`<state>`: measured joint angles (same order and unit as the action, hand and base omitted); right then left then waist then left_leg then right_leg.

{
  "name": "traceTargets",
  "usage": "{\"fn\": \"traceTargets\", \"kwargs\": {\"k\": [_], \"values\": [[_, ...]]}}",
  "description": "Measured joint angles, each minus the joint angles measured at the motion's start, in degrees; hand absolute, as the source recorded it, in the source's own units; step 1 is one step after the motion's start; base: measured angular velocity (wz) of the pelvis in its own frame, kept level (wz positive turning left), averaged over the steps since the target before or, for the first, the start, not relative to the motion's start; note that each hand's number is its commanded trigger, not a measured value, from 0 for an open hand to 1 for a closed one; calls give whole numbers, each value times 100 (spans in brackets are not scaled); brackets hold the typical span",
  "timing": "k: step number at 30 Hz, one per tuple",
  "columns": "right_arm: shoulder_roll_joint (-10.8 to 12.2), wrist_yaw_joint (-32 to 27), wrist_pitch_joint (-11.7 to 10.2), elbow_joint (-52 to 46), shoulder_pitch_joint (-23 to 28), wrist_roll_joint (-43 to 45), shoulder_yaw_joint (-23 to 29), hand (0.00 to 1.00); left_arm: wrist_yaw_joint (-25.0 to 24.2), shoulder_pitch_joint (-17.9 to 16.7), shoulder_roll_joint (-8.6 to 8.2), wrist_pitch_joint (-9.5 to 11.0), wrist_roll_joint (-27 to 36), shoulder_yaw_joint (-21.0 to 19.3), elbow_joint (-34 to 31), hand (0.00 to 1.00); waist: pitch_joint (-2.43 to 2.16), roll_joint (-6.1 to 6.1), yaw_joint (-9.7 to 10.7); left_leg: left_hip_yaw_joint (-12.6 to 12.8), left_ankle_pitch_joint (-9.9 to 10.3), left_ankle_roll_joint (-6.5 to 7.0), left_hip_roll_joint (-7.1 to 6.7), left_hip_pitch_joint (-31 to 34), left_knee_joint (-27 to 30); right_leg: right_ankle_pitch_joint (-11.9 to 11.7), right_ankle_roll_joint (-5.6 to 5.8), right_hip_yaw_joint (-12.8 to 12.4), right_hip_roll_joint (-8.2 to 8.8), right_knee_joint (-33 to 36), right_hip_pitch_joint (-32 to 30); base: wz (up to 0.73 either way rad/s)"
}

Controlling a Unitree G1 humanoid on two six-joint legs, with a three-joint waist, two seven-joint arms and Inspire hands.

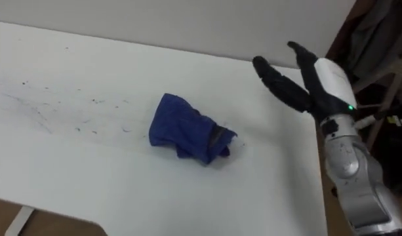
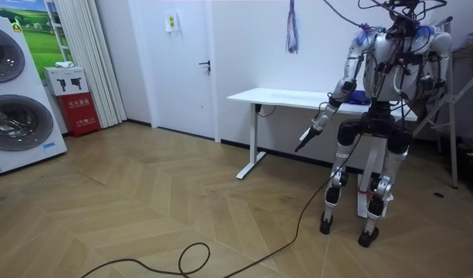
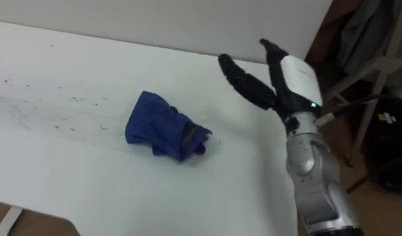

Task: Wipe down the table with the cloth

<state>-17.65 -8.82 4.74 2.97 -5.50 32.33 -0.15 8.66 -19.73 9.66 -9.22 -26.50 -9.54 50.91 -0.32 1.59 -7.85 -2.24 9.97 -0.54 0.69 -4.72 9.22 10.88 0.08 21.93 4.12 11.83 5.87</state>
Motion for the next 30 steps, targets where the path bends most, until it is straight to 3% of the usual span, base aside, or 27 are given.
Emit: {"fn": "traceTargets", "kwargs": {"k": [5,7,10,16,19,26,30], "values": [[-118,-423,-97,-1,247,-522,938,0,-3,-92,-8,95,-38,-340,8,0,-8,79,227,215,2,9,12,-150,-57,13,22,-182,-12,-7,59,-13],[-130,-693,-112,23,360,-927,1391,0,3,-204,2,108,0,-462,3,0,21,123,427,277,32,50,21,-198,-57,27,43,-203,-11,-12,99,-5],[-271,-1000,-197,479,546,-1218,1715,0,19,-263,7,107,0,-616,6,0,38,178,602,394,54,65,25,-250,-62,27,47,-312,-19,-8,101,-16],[-311,-1137,-193,1325,1145,-1643,2383,0,62,-237,0,142,-61,-754,2,0,12,243,746,555,114,95,26,-271,-90,47,80,-493,-13,84,-8,-16],[-312,-1213,-193,1746,1189,-1953,2584,0,60,-239,49,141,-60,-877,-1,0,5,243,926,582,119,102,25,-279,-91,47,81,-503,-9,83,-12,-4],[-309,-1293,-190,3281,1516,-2832,2649,0,55,-186,46,93,-55,-871,-36,0,10,258,941,680,144,107,43,-294,-83,48,83,-598,-25,77,-28,-6],[-183,-1153,-8,4632,1577,-3600,2488,0,59,-160,29,79,-50,-811,-22,0,13,225,912,685,157,113,40,-321,-84,53,92,-603,-25,65,5,0]]}}
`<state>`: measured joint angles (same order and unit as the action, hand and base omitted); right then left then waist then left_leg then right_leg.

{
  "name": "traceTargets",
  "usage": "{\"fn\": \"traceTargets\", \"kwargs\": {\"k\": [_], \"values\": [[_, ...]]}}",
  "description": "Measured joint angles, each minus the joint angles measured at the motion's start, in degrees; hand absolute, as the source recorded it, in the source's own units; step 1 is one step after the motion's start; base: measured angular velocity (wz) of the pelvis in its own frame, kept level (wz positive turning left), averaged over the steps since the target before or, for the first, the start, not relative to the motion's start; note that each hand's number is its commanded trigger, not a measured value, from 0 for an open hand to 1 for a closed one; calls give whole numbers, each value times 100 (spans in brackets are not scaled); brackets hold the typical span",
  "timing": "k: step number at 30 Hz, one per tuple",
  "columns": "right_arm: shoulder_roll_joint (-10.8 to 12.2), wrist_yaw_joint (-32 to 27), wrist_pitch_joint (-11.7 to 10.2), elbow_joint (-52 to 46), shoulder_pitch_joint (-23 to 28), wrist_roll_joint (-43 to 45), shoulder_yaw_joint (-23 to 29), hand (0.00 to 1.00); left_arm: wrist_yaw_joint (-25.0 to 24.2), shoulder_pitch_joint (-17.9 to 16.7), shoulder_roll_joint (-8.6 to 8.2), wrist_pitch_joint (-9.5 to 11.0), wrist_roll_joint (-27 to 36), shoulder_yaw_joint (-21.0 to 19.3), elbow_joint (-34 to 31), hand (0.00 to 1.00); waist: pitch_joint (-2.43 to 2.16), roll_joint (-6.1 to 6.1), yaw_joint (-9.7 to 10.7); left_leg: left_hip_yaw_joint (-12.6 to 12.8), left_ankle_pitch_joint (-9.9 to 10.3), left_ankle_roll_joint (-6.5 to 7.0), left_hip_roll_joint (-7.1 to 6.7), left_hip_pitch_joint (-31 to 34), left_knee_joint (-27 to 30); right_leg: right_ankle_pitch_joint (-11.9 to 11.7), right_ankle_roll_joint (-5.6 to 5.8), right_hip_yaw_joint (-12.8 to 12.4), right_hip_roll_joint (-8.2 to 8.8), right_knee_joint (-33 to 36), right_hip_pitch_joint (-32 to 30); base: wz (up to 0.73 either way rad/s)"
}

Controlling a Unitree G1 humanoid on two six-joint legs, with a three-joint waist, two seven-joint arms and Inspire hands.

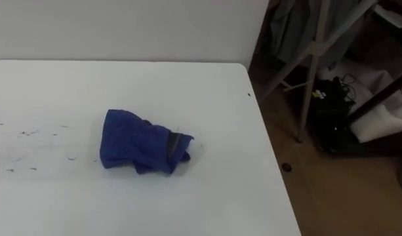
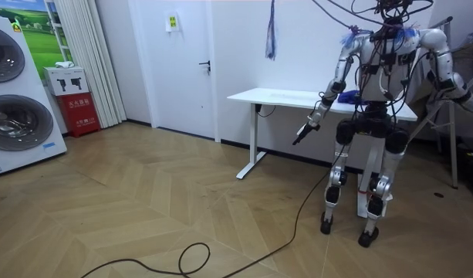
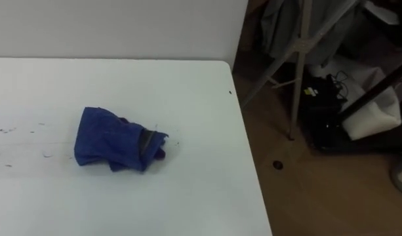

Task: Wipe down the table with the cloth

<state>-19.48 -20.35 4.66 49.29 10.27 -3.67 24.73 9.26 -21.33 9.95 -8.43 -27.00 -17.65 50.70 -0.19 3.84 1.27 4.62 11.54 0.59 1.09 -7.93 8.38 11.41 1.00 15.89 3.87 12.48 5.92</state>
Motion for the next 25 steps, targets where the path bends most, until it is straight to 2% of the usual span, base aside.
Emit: {"fn": "traceTargets", "kwargs": {"k": [2,4,5,7,11,12,16,18,21,25], "values": [[37,107,14,529,85,-206,-238,0,2,12,-3,-33,-15,69,0,0,8,-43,4,-15,15,1,-1,-32,10,1,5,2,-8,-35,56,3],[237,261,47,1110,226,-227,-558,0,0,13,-32,-39,-17,206,72,0,11,-93,-17,-25,67,-7,10,-79,44,1,12,-8,-32,-85,142,0],[303,311,65,1191,257,-228,-584,0,-11,11,-56,-45,-17,220,105,0,-5,-129,-16,-31,76,-6,10,-87,44,2,14,-4,-33,-90,155,-4],[518,465,170,1600,338,-204,-914,0,-11,26,-130,-98,-20,273,268,0,-8,-229,-6,-33,85,-1,3,-173,24,17,32,-6,-32,-88,228,0],[768,677,289,1920,378,400,-1601,0,3,27,-282,-155,-17,350,413,0,7,-328,-47,-63,88,-1,-10,-175,35,24,40,7,-18,-87,236,1],[824,703,337,1932,368,573,-1821,0,1,50,-295,-187,-15,486,408,0,8,-332,-82,-62,87,0,-15,-171,36,26,44,5,-15,-79,230,0],[881,750,477,1925,84,1392,-2468,0,-3,111,-338,-300,-24,1026,411,0,11,-348,-289,-78,88,4,-30,-173,36,28,47,5,-3,-86,238,2],[880,757,471,1918,-70,1649,-2672,0,-5,162,-373,-314,-65,1154,448,0,14,-347,-354,-96,87,5,-36,-173,39,28,47,11,-1,-86,223,6],[883,797,464,1906,-316,1815,-2908,0,-5,188,-390,-339,-77,1425,454,0,19,-356,-364,-208,87,6,-56,-151,32,44,70,112,16,-95,229,15],[929,863,480,1805,-316,1887,-3041,0,-14,175,-443,-472,-78,1453,440,0,20,-354,-415,-305,86,8,-77,-134,40,57,89,203,24,-169,333,14]]}}
